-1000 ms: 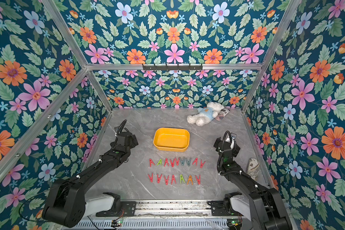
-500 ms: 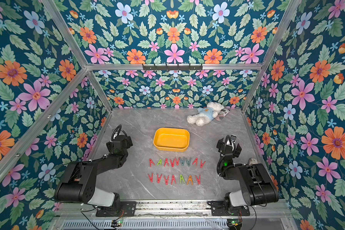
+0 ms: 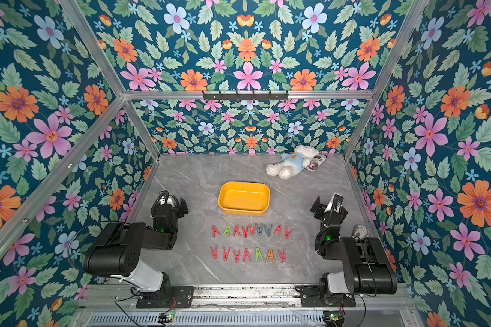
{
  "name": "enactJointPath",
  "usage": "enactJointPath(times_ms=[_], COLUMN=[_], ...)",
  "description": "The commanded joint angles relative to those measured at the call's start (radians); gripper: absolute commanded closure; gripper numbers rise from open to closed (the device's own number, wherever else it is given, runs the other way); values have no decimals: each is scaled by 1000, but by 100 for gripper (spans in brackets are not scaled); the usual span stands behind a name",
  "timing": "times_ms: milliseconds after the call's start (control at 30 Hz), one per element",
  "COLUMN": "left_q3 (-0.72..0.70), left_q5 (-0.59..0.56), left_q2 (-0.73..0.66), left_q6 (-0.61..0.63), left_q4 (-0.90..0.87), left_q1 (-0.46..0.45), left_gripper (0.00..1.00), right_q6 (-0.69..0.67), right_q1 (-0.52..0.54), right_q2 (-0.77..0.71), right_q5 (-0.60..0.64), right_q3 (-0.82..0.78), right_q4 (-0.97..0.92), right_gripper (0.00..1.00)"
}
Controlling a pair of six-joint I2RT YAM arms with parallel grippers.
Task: Take the clothespins out of the storage box
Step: Reset both arms
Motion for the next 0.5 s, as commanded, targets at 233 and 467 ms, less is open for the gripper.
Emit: enactJointPath(times_ms=[233,467], left_q3=[-10,-11], left_q5=[66,66], left_q2=[9,9], left_q6=[25,25], left_q4=[140,145], left_q1=[8,8], left_gripper=[0,0], right_q6=[-11,-11], right_q1=[-2,-2], right_q2=[9,6], right_q5=[-29,-29], right_q3=[-9,-8], right_q4=[133,128], right_gripper=[1,1])
